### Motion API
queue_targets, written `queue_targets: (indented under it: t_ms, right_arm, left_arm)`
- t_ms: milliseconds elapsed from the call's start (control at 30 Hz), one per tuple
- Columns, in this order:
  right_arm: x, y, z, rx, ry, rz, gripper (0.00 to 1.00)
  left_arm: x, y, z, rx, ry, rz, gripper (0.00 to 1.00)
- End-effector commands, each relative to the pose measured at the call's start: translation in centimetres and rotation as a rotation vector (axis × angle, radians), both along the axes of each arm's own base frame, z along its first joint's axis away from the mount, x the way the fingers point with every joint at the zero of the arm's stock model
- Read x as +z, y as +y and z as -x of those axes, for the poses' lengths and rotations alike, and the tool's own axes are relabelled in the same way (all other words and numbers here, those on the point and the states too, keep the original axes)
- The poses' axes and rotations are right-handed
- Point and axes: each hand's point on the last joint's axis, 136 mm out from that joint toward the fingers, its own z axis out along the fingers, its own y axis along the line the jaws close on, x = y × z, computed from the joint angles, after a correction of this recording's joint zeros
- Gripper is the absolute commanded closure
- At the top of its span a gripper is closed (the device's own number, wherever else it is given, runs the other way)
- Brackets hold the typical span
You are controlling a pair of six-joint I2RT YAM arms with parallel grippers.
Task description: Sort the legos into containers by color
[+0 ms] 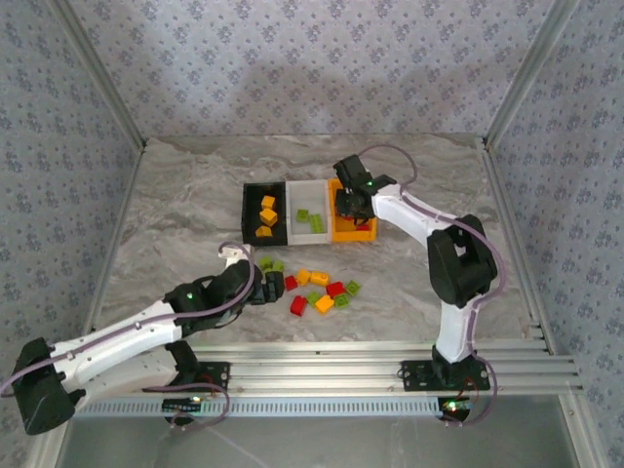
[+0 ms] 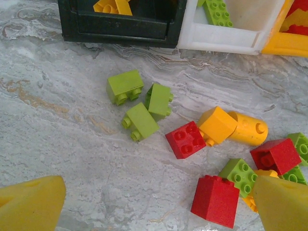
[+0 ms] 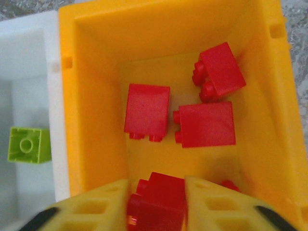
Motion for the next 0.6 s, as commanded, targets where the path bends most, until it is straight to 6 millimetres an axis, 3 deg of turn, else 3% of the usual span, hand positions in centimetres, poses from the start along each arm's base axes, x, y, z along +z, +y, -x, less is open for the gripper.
queue_targets:
  t_ms: [0,133,267,433,567]
  right_arm:
    - [2.0,-0.2,-1.4,-0.011,-0.035,-0.001,0.45]
    - [4.5,-0.1,-1.5,-0.013,-0.101,-0.029,0.37]
    - [6.0,0.3,0.6,0.008,-0.137,-0.065,0.36]
    - [5.2,-0.1,4.3,0.019,-0.127,-0.09,0.36]
    - [4.2,-1.3,6.8,0.003,-0.11,-0.116,0.35]
  left_arm:
    - [0.0,-0.6,-0.2,-0.038,-0.006,-0.002,0.01]
    - [-0.7,-1.3,-0.2,-0.081,0.03,0.006,0.01]
    - [-1.8,-3.9,0.2,-0.206,0.083,0.005,0.01]
    - [-4.5,-7.4,2.0,-0.368,0.166,-0.12,0.07]
    - [-6.4,-8.5,2.8,-0.419,0.195,-0.194,0.11]
